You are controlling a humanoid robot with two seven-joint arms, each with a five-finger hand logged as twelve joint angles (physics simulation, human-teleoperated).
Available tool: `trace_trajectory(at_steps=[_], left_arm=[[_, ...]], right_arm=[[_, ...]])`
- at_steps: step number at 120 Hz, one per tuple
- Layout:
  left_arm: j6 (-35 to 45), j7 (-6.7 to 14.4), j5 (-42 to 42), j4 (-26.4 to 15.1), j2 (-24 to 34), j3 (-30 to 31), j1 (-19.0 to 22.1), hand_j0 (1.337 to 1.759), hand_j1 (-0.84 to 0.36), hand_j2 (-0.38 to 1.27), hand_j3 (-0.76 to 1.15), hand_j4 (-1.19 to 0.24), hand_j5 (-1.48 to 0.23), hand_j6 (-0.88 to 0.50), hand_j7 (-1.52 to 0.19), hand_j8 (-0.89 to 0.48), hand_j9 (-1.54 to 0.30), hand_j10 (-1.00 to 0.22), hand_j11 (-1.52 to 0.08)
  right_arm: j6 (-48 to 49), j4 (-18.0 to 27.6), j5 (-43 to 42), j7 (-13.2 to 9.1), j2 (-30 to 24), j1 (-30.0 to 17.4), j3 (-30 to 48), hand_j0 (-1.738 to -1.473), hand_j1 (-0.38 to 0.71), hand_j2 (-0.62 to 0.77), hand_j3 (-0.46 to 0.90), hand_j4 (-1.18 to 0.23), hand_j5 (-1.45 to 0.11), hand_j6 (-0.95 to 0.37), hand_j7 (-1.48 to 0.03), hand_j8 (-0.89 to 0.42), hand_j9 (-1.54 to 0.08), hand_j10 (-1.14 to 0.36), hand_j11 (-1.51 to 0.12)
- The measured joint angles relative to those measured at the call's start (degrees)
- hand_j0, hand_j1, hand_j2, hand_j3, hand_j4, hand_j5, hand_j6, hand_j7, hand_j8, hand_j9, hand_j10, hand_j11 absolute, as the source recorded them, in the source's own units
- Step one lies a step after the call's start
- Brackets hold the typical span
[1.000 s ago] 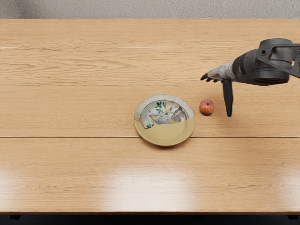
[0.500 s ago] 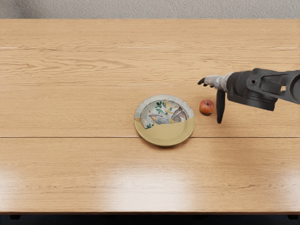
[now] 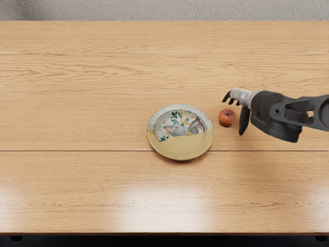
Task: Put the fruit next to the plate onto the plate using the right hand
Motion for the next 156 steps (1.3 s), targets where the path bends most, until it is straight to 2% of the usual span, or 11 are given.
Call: trace_trajectory(at_steps=[17, 29, 44, 96, 156], left_arm=[[0.0, 0.0, 0.0, 0.0, 0.0, 0.0, 0.0, 1.658, 0.35, 0.00, 0.00, 0.00, 0.00, 0.00, 0.00, 0.00, 0.00, 0.00, 0.00], [0.0, 0.0, 0.0, 0.0, 0.0, 0.0, 0.0, 1.658, 0.35, 0.00, 0.00, 0.00, 0.00, 0.00, 0.00, 0.00, 0.00, 0.00, 0.00], [0.0, 0.0, 0.0, 0.0, 0.0, 0.0, 0.0, 1.658, 0.35, 0.00, 0.00, 0.00, 0.00, 0.00, 0.00, 0.00, 0.00, 0.00, 0.00], [0.0, 0.0, 0.0, 0.0, 0.0, 0.0, 0.0, 1.658, 0.35, 0.00, 0.00, 0.00, 0.00, 0.00, 0.00, 0.00, 0.00, 0.00, 0.00], [0.0, 0.0, 0.0, 0.0, 0.0, 0.0, 0.0, 1.658, 0.35, 0.00, 0.00, 0.00, 0.00, 0.00, 0.00, 0.00, 0.00, 0.00, 0.00]], right_arm=[[-1.2, -1.8, -1.6, -0.2, 0.3, -0.3, -0.8, -1.658, -0.02, -0.05, 0.00, -0.28, -0.36, -0.28, -0.36, -0.28, -0.36, -0.28, -0.36], [-1.5, -4.5, -2.9, -0.3, 2.8, -2.0, -0.8, -1.658, -0.01, -0.05, 0.00, -0.28, -0.37, -0.29, -0.37, -0.28, -0.37, -0.28, -0.37], [-1.6, -5.8, -3.5, -0.3, 4.7, -2.7, -0.6, -1.658, -0.01, -0.06, 0.00, -0.29, -0.37, -0.29, -0.37, -0.29, -0.37, -0.29, -0.37], [-3.6, -6.1, -3.8, -0.3, 8.0, -3.3, -1.3, -1.658, 0.00, -0.06, 0.00, -0.29, -0.38, -0.29, -0.38, -0.29, -0.38, -0.29, -0.38], [-8.3, -6.2, -3.9, -0.3, 8.6, -4.5, -3.1, -1.658, 0.03, -0.06, 0.00, -0.31, -0.41, -0.32, -0.41, -0.31, -0.41, -0.31, -0.41]])
